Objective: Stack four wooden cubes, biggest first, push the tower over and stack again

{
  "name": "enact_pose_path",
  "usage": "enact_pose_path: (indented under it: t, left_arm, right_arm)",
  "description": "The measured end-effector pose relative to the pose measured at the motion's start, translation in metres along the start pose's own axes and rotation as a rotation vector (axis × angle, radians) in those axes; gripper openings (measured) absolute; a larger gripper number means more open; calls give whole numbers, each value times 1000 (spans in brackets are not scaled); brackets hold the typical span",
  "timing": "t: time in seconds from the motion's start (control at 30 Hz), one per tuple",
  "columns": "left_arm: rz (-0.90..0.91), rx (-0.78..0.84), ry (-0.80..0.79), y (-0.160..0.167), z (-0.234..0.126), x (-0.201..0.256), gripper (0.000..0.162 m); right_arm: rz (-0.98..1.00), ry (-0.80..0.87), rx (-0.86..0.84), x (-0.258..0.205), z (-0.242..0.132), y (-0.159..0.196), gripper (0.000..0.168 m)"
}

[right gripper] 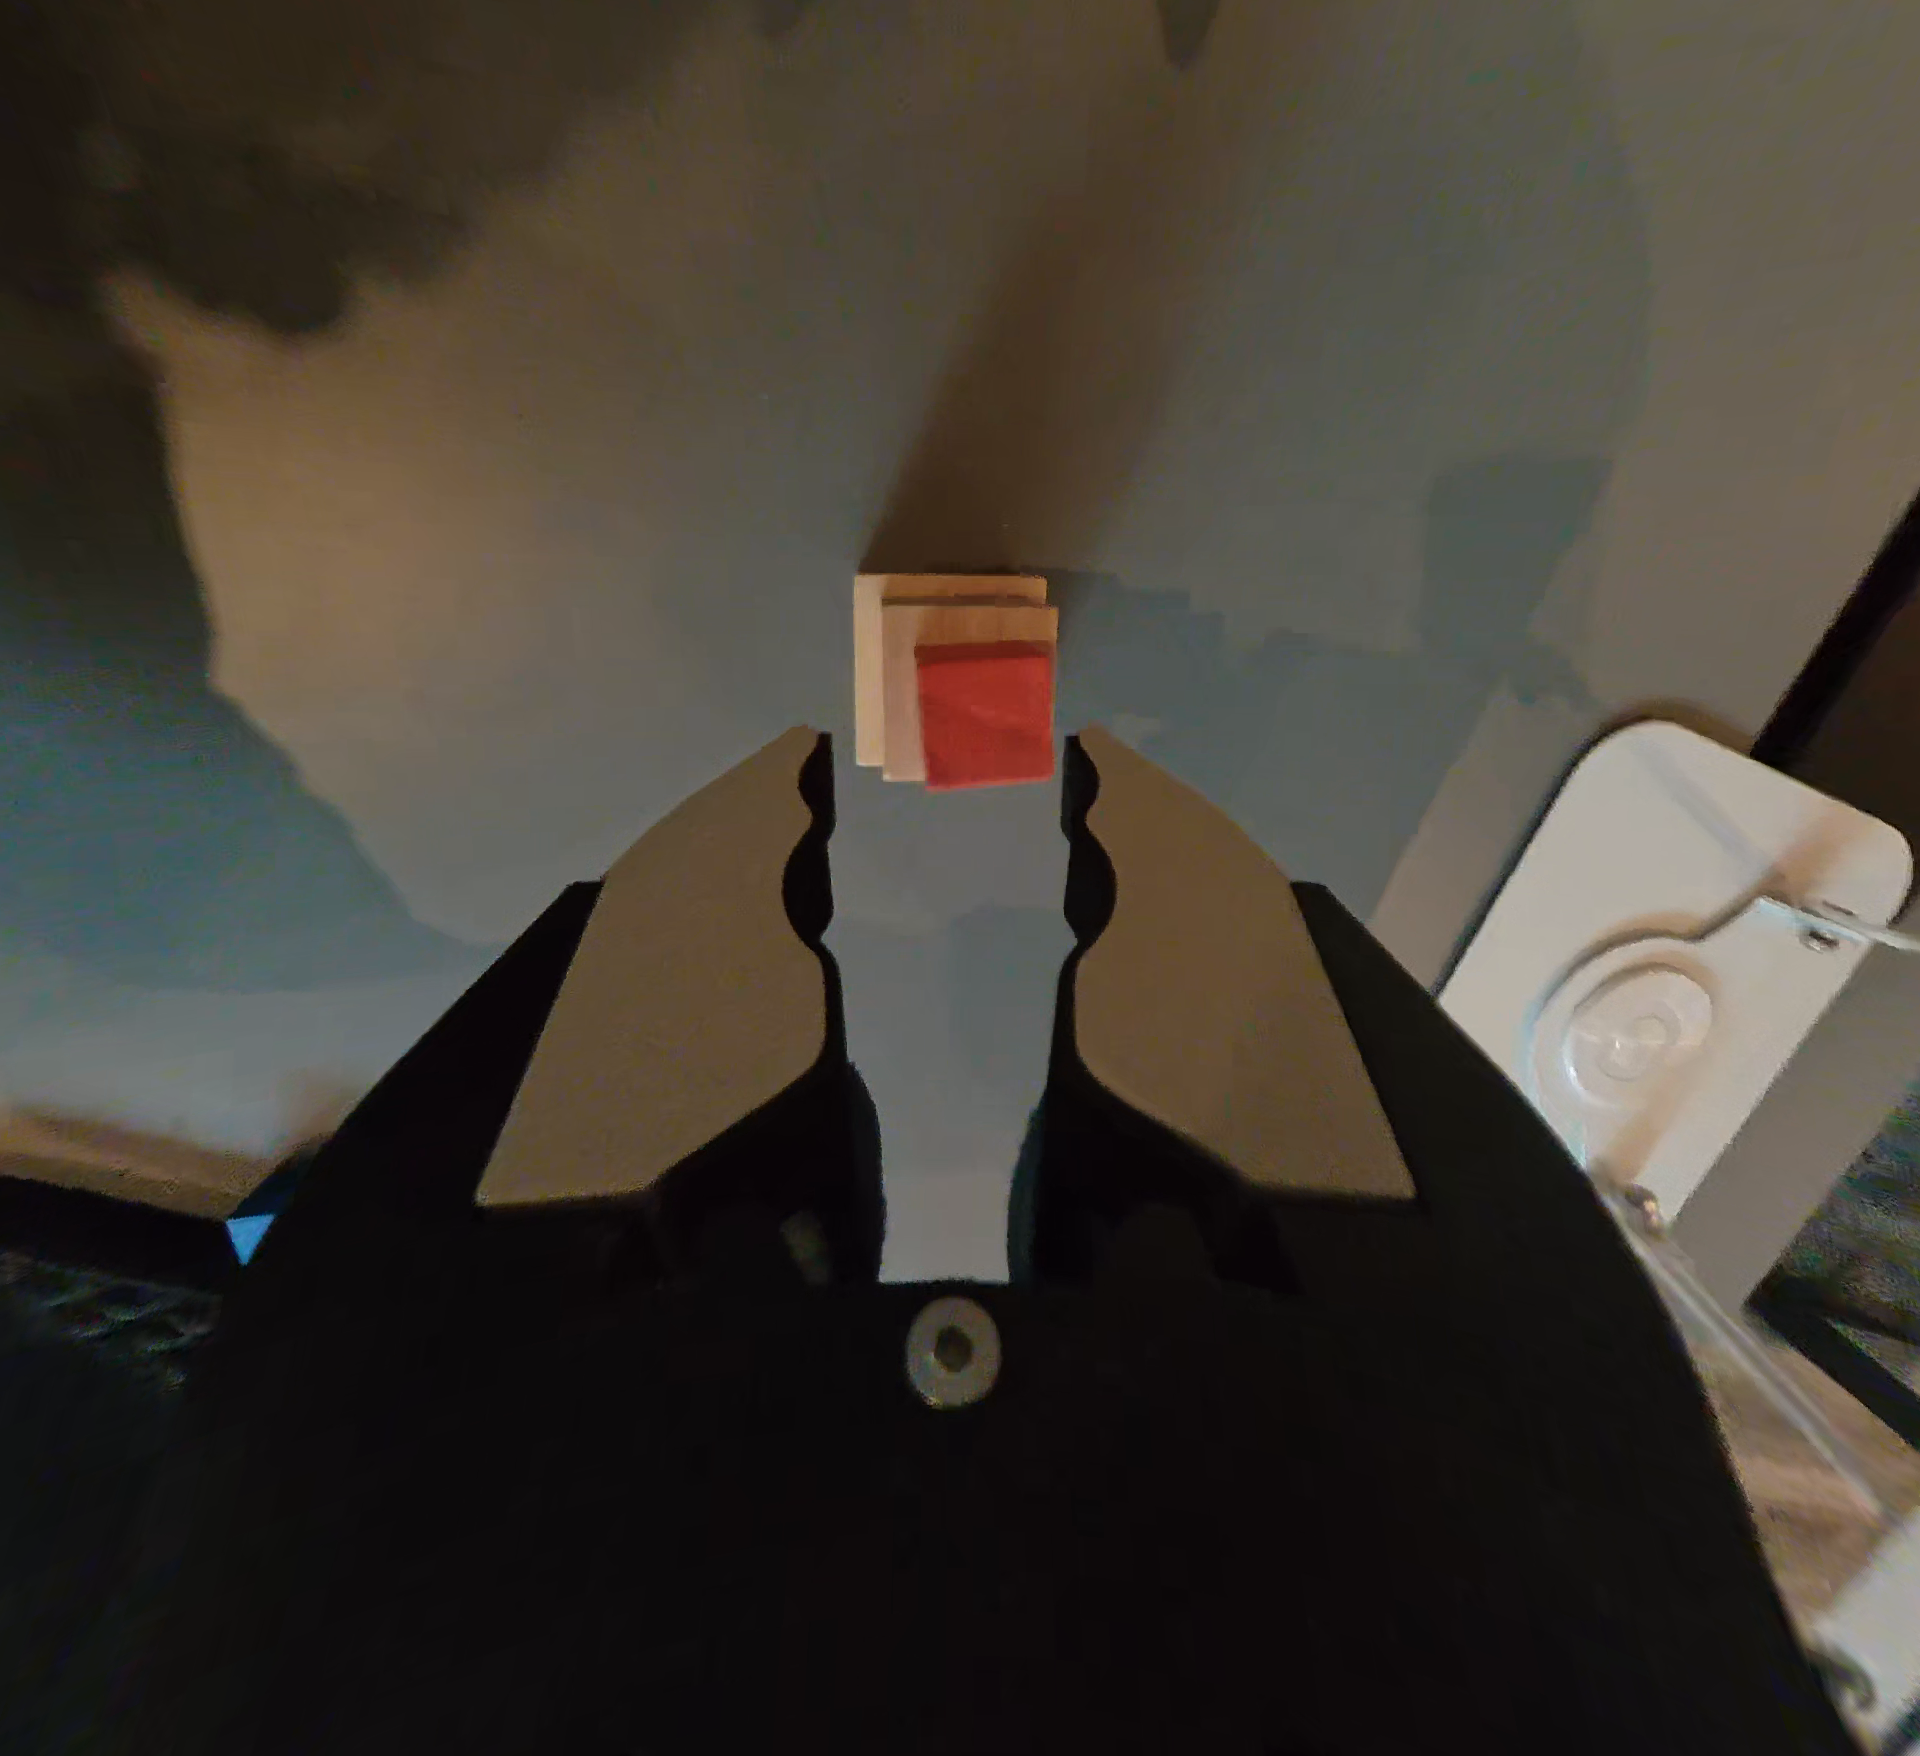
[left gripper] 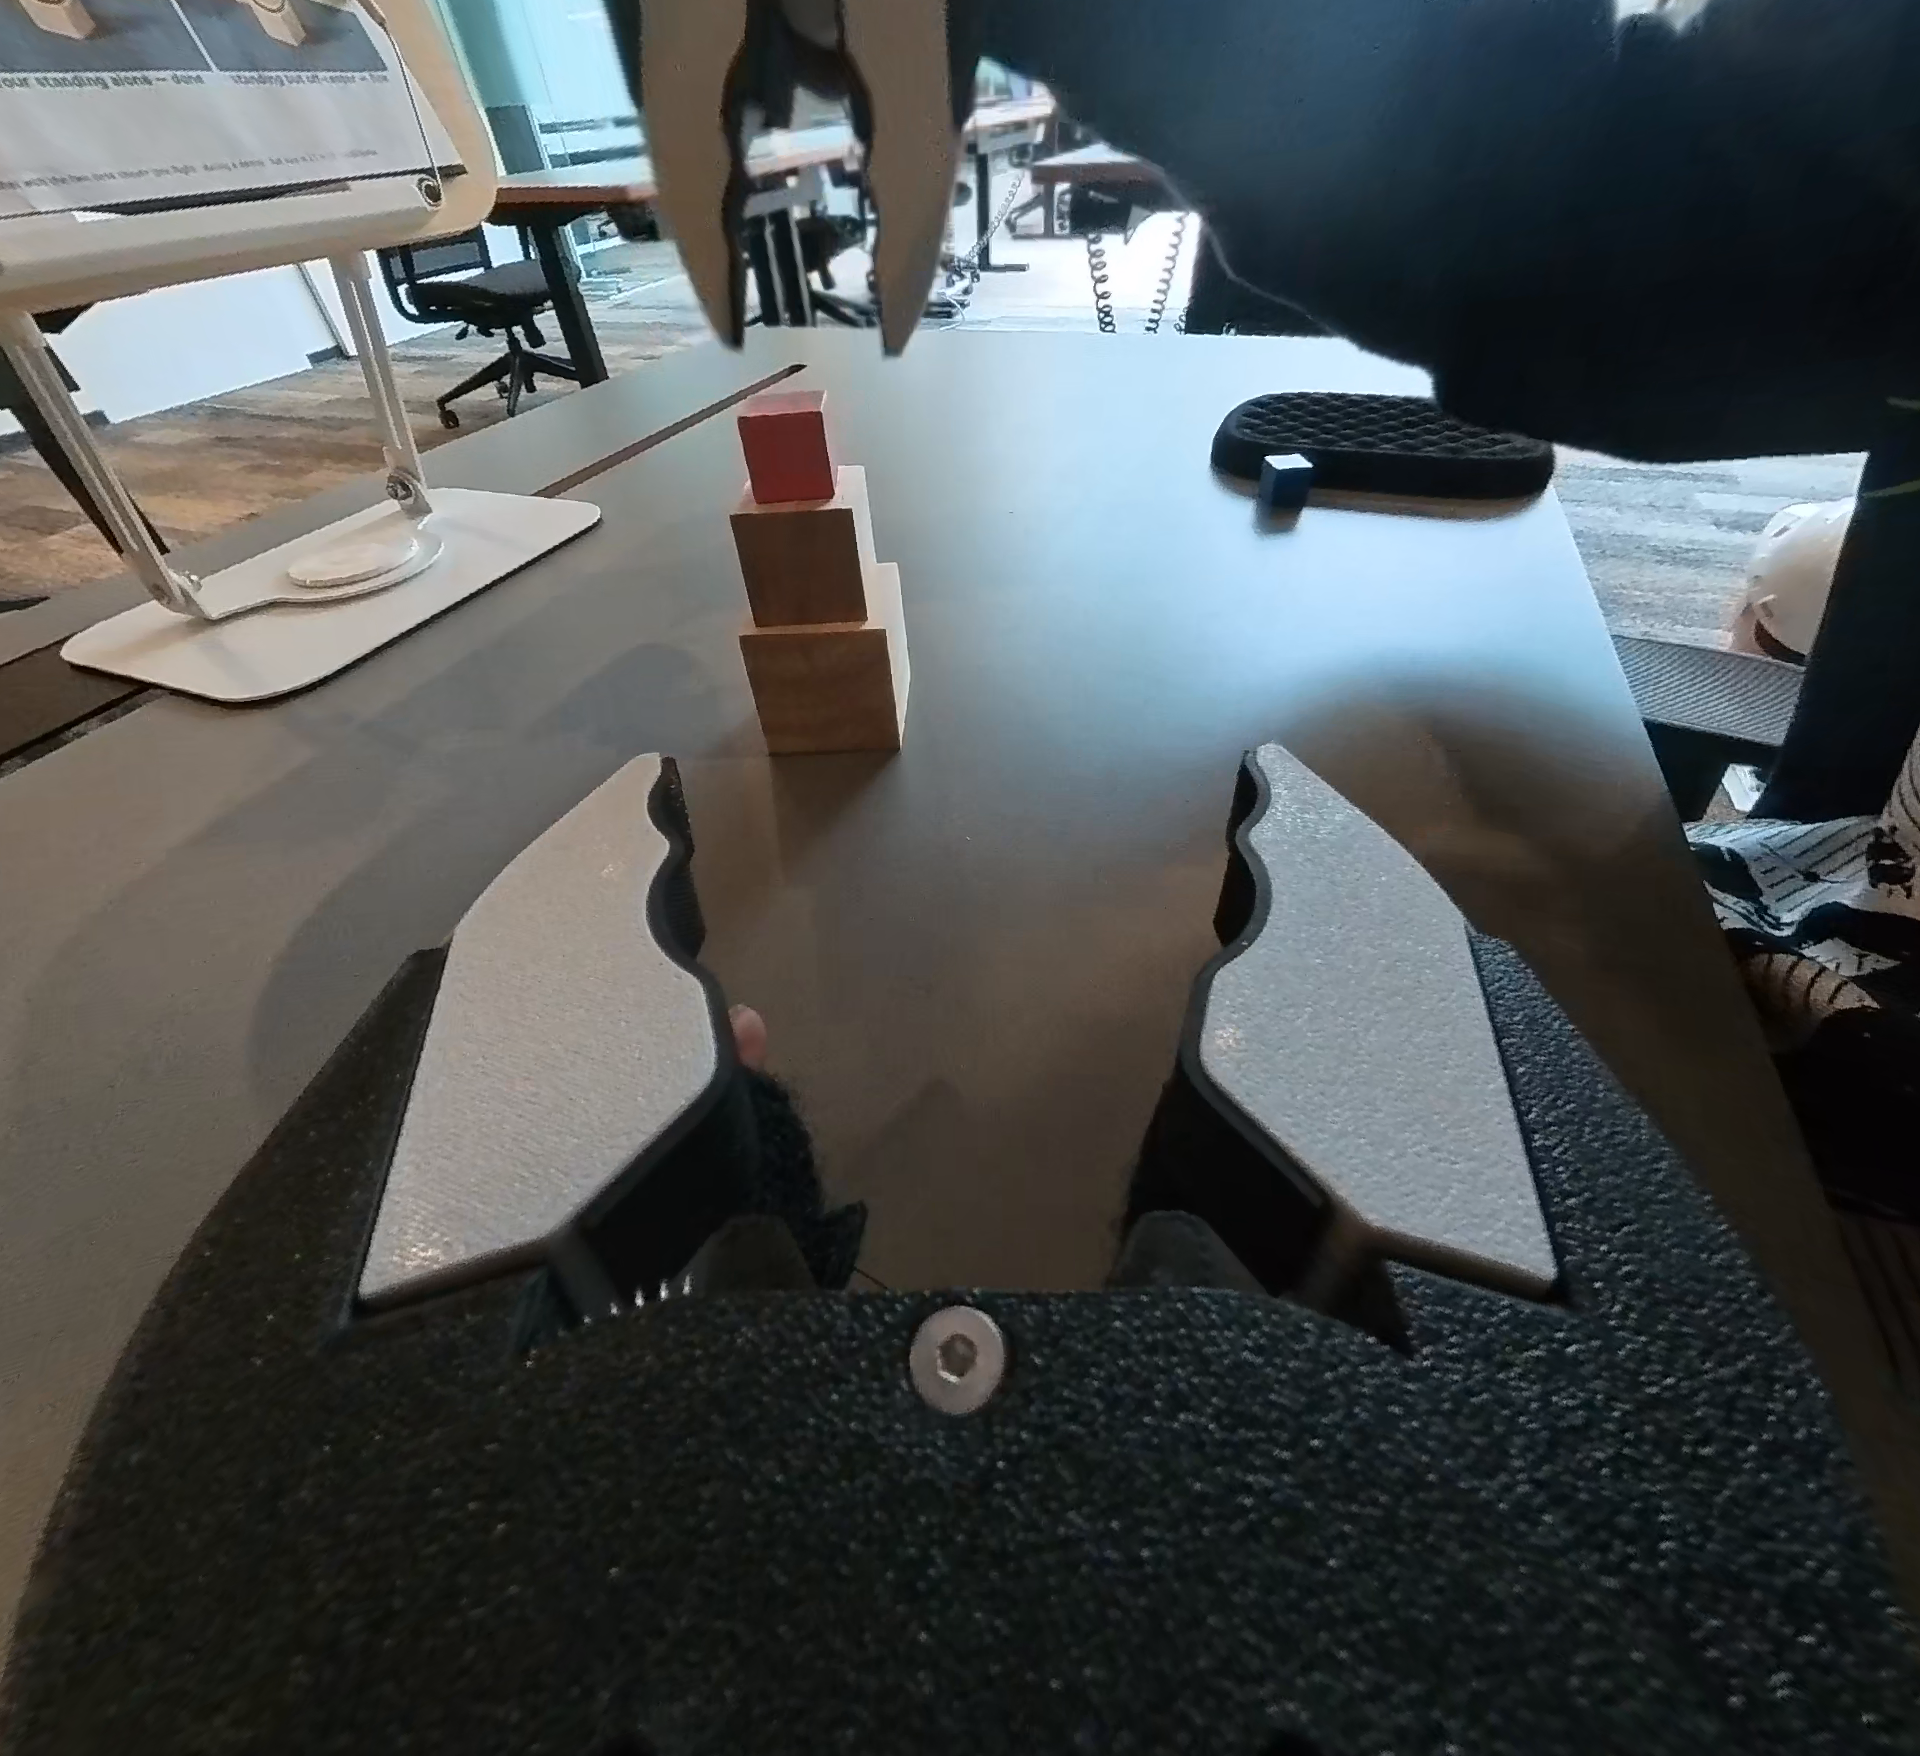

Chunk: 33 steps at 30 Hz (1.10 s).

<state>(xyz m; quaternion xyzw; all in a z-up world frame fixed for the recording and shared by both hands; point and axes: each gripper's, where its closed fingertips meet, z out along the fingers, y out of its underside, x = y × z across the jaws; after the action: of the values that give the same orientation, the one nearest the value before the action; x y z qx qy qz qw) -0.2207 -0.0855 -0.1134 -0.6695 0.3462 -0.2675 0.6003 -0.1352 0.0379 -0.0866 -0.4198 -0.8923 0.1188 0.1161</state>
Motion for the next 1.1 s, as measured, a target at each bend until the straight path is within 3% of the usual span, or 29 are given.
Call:
enact_pose_path:
  t: [0.1, 0.23, 0.37, 0.53, 0.8, 1.03, 1.1]
  left_arm:
    - [0, -2, 0, 0, 0, 0, 98]
    - [4, 0, -3, 0, 0, 0, 98]
    - [-3, 8, -9, -1, -1, -2, 98]
    - [-7, 8, -12, -1, -1, -2, 97]
    - [1, 2, -15, 0, 0, -2, 97]
    - [0, 1, -12, 0, 0, -2, 96]
    - [-1, 2, -12, 0, 0, -2, 96]
  right_arm:
    - [30, 61, -12, -19, -23, 11, 45]
    - [150, 155, -74, -62, -47, 52, 46]
    - [523, 227, -164, -124, -49, 116, 43]
    - [930, 278, -242, -202, -24, 186, 45]
    - [1172, 437, -61, -232, 10, 207, 44]
    - [1203, 407, -37, -228, 27, 209, 41]
    - [1204, 391, -44, -226, 30, 209, 29]
